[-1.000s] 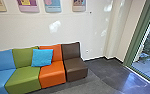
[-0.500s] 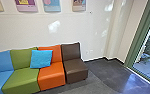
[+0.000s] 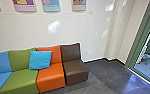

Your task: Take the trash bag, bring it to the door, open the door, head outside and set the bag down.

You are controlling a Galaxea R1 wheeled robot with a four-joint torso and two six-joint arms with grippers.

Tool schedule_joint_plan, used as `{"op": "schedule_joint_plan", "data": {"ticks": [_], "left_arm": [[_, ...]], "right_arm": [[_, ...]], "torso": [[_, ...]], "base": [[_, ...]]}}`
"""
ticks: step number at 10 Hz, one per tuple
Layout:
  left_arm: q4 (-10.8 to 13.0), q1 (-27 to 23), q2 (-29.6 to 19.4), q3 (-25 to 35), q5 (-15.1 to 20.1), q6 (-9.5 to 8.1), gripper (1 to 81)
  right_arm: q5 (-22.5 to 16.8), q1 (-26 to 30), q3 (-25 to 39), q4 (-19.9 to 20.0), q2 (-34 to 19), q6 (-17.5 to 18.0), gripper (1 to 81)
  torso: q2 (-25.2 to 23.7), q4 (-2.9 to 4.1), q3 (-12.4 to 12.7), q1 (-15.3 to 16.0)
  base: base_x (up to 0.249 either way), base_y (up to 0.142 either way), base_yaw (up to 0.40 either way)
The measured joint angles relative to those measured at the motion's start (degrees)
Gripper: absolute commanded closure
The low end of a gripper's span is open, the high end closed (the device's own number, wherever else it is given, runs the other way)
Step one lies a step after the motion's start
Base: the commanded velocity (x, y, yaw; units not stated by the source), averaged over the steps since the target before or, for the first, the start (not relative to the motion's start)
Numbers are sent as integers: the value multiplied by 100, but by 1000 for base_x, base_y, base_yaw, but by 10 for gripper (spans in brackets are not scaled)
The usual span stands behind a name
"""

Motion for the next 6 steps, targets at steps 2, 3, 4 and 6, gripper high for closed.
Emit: {"op": "schedule_joint_plan", "data": {"ticks": [2,3,4,6], "left_arm": [[0,-5,-2,0,-4,0,10],[0,-7,-9,0,-12,0,10],[0,-2,-30,1,-11,0,10],[-5,15,-89,4,12,0,10]], "right_arm": [[0,0,-9,11,-82,2,10],[-15,20,-1,15,-123,16,10],[-22,46,40,17,-184,17,10],[-72,27,328,20,-344,24,10]], "torso": [[0,0,0,2],[2,0,0,6],[2,0,0,8],[0,0,0,3]], "base": [[34,0,0],[0,0,0],[0,0,0],[0,0,0]]}}
